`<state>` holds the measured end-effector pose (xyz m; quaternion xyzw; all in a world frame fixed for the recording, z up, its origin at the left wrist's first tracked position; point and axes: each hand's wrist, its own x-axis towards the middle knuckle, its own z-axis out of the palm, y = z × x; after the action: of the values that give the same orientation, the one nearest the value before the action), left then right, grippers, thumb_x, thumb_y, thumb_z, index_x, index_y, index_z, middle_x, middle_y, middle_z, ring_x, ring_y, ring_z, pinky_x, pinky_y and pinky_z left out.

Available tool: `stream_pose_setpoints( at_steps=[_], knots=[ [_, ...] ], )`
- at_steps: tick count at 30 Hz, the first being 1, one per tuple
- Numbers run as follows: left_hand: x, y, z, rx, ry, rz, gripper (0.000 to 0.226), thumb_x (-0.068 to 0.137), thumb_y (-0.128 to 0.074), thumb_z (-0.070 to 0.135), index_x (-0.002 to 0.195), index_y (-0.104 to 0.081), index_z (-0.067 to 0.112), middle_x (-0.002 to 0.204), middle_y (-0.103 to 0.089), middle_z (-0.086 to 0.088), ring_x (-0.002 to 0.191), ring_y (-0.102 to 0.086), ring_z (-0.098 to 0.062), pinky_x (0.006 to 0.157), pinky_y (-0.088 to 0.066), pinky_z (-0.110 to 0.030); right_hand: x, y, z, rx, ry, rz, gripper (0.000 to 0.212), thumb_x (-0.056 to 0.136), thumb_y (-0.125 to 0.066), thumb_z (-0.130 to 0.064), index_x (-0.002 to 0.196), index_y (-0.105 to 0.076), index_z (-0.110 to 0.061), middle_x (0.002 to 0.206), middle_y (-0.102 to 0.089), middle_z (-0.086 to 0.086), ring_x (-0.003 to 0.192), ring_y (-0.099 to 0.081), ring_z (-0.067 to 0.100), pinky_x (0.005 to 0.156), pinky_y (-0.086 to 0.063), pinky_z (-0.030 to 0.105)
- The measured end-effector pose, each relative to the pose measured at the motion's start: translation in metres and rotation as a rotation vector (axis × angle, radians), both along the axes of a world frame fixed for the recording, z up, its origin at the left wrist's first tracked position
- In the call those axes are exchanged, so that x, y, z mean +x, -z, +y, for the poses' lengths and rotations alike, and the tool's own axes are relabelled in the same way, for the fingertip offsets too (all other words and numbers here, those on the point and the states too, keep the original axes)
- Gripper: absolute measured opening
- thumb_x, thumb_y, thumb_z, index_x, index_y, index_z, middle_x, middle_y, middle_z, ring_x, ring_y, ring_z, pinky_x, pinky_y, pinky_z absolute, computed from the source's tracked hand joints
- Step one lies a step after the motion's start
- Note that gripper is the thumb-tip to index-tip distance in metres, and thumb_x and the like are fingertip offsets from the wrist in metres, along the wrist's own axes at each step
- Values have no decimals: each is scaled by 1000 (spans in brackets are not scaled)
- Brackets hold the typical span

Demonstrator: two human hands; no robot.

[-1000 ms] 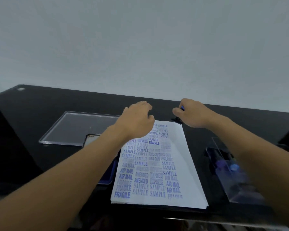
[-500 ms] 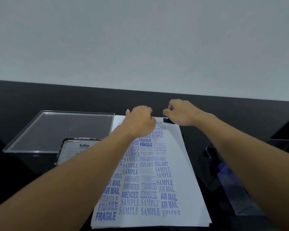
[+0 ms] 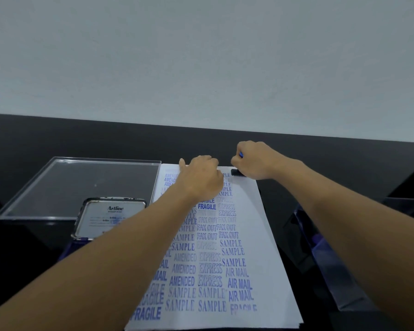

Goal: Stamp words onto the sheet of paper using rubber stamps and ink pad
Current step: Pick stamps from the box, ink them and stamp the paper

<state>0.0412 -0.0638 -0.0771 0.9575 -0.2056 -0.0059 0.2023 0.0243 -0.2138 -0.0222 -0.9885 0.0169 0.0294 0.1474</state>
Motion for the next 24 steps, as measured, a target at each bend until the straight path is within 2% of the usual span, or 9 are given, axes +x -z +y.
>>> stream_pose_setpoints(
  at_steps=[9,14,24],
  knots=[
    [-1,6,1,22,12,-46,38,102,-35,26,136,-50,15,148,-43,-3,141,-32,-21,119,-4,-58,2,3,0,-13,-7,8,17,99,-47,-27,85,-47,-17,83,-57,2,68,-51,15,57,-38,30],
    [1,12,1,22,11,-77,38,103,-36,29,137,-49,17,148,-44,-1,140,-34,-20,119,-4,-58,2,8,2,-23,0,10,17,100,-44,-27,92,-49,-12,86,-56,5,67,-50,18,58,-39,31],
    [0,20,2,2,17,-128,42,103,-33,29,140,-48,16,150,-42,-1,143,-31,-19,119,-3,-58,-1,25,3,38,33,-67,21,100,-42,-24,82,-35,-16,75,-54,8,60,-44,21,55,-37,36]
  ],
)
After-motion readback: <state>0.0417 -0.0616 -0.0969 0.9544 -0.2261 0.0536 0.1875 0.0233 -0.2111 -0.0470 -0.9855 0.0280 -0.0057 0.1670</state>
